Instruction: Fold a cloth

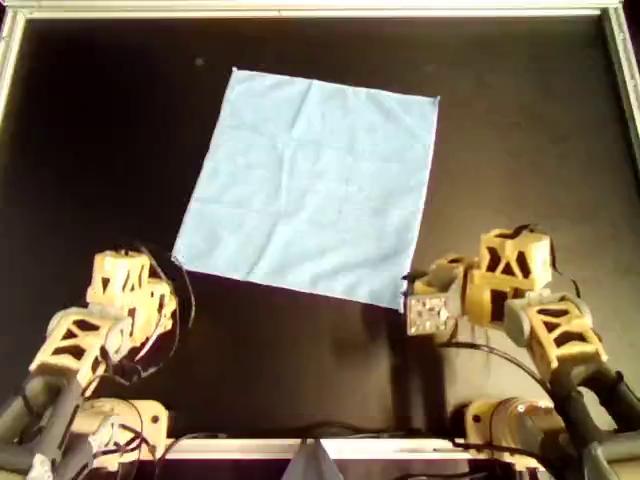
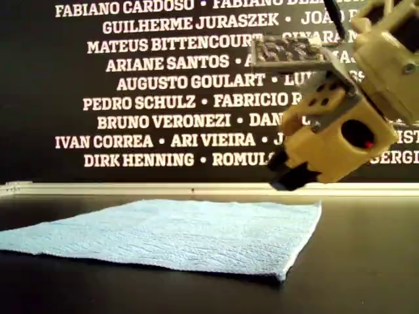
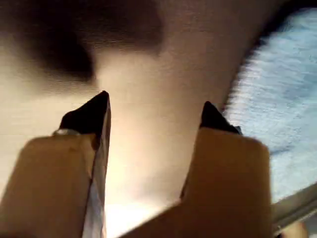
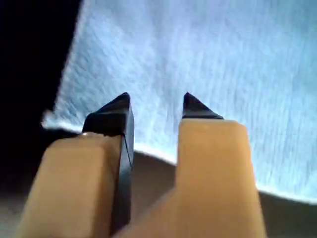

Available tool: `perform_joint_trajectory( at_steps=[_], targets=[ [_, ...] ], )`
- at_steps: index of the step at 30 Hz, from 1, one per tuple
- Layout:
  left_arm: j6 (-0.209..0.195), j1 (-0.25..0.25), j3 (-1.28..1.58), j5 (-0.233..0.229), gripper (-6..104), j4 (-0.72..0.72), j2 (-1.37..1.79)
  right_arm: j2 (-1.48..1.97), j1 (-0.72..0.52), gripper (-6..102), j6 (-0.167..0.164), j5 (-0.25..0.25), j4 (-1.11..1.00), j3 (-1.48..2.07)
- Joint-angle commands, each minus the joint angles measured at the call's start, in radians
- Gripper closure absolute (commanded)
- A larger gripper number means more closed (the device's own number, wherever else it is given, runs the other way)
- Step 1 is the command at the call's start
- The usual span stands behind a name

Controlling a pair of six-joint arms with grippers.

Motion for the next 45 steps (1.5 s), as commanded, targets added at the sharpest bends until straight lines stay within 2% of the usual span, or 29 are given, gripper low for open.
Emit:
perform_joint_trajectory(
  at_steps=[1,2,4,6,8,11,14,16,20,23,26,32,34,36,37,39,42,45],
  targets=[
    [0.006,0.017,-0.060,0.000,34,-0.020,0.000,0.014,-0.021,53,0.006,-0.021,0.006,-0.092],
    [0.003,0.011,-0.060,-0.002,34,-0.023,0.000,0.018,-0.006,53,-0.005,-0.023,0.006,-0.095],
    [-0.006,0.017,-0.060,-0.002,34,-0.028,0.002,-0.006,0.011,53,0.008,-0.025,0.008,-0.101],
    [0.005,0.021,-0.057,-0.003,33,-0.060,0.002,-0.008,0.029,53,-0.005,-0.008,0.028,-0.098],
    [0.006,0.023,-0.038,-0.006,32,-0.141,0.000,-0.009,0.032,53,-0.006,-0.021,0.032,-0.089],
    [0.006,0.023,-0.034,-0.006,27,-0.287,-0.021,-0.020,0.032,53,-0.006,-0.006,0.071,-0.101],
    [0.006,0.023,-0.026,-0.006,22,-0.344,-0.038,-0.063,0.034,52,-0.011,-0.005,0.138,-0.126],
    [0.006,0.023,-0.023,-0.006,20,-0.344,-0.049,-0.120,0.034,52,-0.031,-0.005,0.163,-0.149],
    [0.006,0.023,-0.023,-0.006,20,-0.356,-0.110,-0.241,0.104,46,-0.104,-0.005,0.204,-0.192],
    [0.006,0.023,-0.026,-0.006,20,-0.362,-0.173,-0.268,0.189,37,-0.103,-0.005,0.210,-0.224],
    [0.006,0.023,-0.043,-0.006,20,-0.364,-0.224,-0.288,0.218,29,-0.103,-0.005,0.207,-0.247],
    [0.008,0.023,-0.046,-0.006,20,-0.365,-0.236,-0.322,0.206,25,-0.100,0.006,0.184,-0.264],
    [0.008,0.023,-0.046,-0.006,20,-0.365,-0.238,-0.345,0.204,25,-0.098,0.061,0.167,-0.264],
    [0.008,0.023,-0.048,-0.006,20,-0.365,-0.238,-0.360,0.215,25,-0.095,0.179,0.149,-0.264],
    [0.008,0.023,-0.049,-0.006,20,-0.365,-0.238,-0.360,0.221,25,-0.086,0.245,0.149,-0.264],
    [0.006,0.023,-0.058,-0.006,20,-0.365,-0.238,-0.337,0.244,25,-0.054,0.345,0.149,-0.262],
    [0.006,0.023,-0.063,-0.006,20,-0.365,-0.244,-0.336,0.310,25,-0.020,0.431,0.149,-0.262],
    [0.006,0.023,-0.063,-0.006,20,-0.365,-0.247,-0.337,0.344,25,-0.017,0.469,0.146,-0.264]
  ],
)
